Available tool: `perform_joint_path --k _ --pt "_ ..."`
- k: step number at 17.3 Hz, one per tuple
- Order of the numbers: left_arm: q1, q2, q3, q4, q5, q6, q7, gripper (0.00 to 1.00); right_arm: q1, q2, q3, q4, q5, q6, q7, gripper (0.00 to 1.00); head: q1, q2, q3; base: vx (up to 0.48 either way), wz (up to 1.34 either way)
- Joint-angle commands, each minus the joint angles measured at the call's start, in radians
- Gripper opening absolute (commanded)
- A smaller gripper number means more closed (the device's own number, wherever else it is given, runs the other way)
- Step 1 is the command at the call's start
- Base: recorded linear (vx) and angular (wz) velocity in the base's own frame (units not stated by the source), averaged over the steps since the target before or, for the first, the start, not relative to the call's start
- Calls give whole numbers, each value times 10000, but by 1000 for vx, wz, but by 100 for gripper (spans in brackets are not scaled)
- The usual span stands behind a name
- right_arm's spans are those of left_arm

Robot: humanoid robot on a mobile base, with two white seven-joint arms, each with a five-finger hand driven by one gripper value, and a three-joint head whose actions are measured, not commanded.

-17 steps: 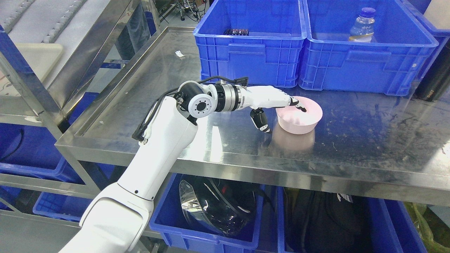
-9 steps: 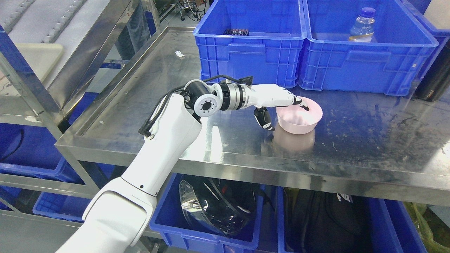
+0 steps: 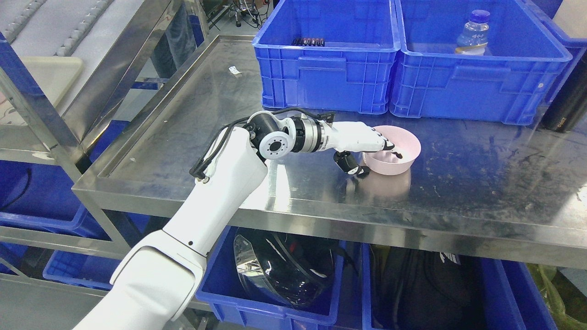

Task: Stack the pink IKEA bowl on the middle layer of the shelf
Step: 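Hook the left hand fingers over the pink bowl rim and grip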

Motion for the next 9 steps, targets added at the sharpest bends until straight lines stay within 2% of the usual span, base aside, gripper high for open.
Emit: perform_joint_path --k 1,3,5,7,8,9 --pt "-9 125 -307 483 -149 -3 -33 69 46 -175 0 -175 0 -3 -3 100 0 0 0 0 0" --pt "-9 125 -185 483 -149 -18 -64 56 46 -175 0 -175 0 -3 -3 100 0 0 0 0 0" --pt "-9 125 243 483 -58 -201 -354 34 31 -175 0 -175 0 -3 -3 100 0 0 0 0 0" --pt "-9 125 932 483 -27 -844 -615 8 46 -175 0 -175 0 -3 -3 100 0 0 0 0 0" --pt "-9 125 1239 483 -27 -1074 -692 1 46 -175 0 -175 0 -3 -3 100 0 0 0 0 0" --pt "6 125 1546 453 -11 -1259 -723 0 31 -175 0 -175 0 -3 -3 100 0 0 0 0 0"
